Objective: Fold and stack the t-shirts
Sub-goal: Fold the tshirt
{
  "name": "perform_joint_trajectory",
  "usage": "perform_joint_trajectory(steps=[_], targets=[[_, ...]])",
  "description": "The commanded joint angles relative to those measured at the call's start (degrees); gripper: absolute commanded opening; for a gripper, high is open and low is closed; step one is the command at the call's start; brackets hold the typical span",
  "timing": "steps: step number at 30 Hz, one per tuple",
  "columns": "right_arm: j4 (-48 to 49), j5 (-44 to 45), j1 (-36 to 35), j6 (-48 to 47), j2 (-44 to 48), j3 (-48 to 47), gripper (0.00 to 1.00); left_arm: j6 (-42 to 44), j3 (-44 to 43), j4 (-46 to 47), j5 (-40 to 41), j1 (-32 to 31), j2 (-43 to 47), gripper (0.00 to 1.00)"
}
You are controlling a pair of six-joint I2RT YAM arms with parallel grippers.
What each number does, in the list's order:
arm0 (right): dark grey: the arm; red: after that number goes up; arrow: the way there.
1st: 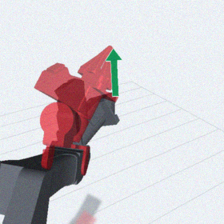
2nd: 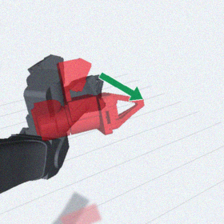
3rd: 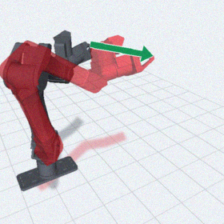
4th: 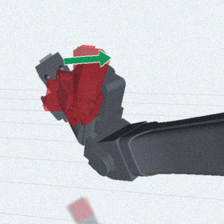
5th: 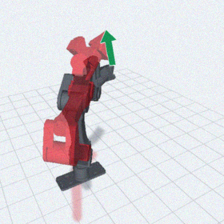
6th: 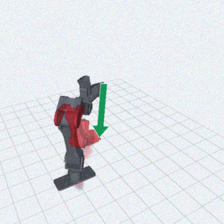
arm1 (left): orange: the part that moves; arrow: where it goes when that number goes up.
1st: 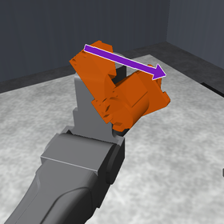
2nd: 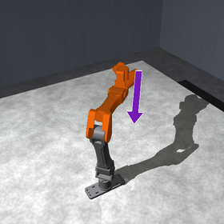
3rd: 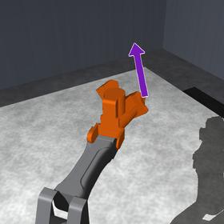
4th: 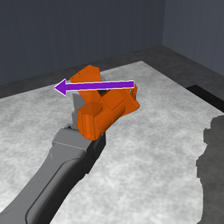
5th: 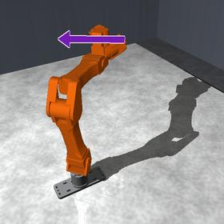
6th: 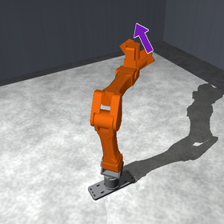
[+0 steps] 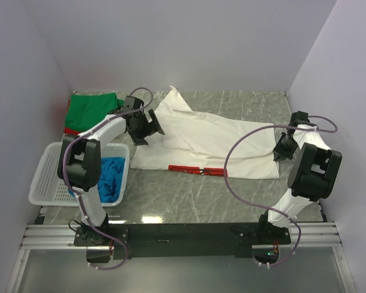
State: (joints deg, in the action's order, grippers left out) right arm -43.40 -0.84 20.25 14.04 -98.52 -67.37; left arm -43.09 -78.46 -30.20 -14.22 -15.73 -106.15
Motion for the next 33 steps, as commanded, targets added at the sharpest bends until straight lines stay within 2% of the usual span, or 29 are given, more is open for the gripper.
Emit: perform_joint_trajectory(steps=[1, 5, 9, 12, 24, 28, 32, 33], targets=[[0.2, 1.3, 0.8, 0.1, 0.9, 0.0, 0.00, -2.4, 1.5, 5.5, -2.1, 0.0, -1.1, 0.99], [0.4, -0.2, 1.0, -0.2, 0.1, 0.0, 0.02, -2.6, 3.0, 6.4, -1.3, 0.0, -1.4, 0.99], [1.0, -1.5, 1.0, -0.4, -0.3, 0.6, 0.13, -2.8, 4.2, 7.3, -1.4, 0.0, -2.0, 0.99], [1.5, -2.5, 1.0, -0.7, -1.0, 1.2, 0.18, -3.3, 5.2, 8.0, -1.7, 0.0, -2.0, 0.99], [1.6, -2.0, 1.0, -1.1, -2.2, 1.6, 0.25, -2.9, 5.0, 7.7, -2.0, 0.0, -2.4, 0.99], [1.7, -1.9, 1.0, -1.2, -3.3, 1.6, 0.23, -2.4, 4.9, 7.3, -2.1, 0.0, -2.9, 0.99], [1.3, -0.2, 1.1, -1.1, -4.0, 1.1, 0.00, -2.3, 5.3, 6.6, -1.4, 0.1, -2.9, 0.99], [1.0, 0.3, 1.2, -1.0, -4.0, 0.9, 0.00, -2.6, 5.5, 6.6, -1.3, 0.1, -2.9, 0.99]])
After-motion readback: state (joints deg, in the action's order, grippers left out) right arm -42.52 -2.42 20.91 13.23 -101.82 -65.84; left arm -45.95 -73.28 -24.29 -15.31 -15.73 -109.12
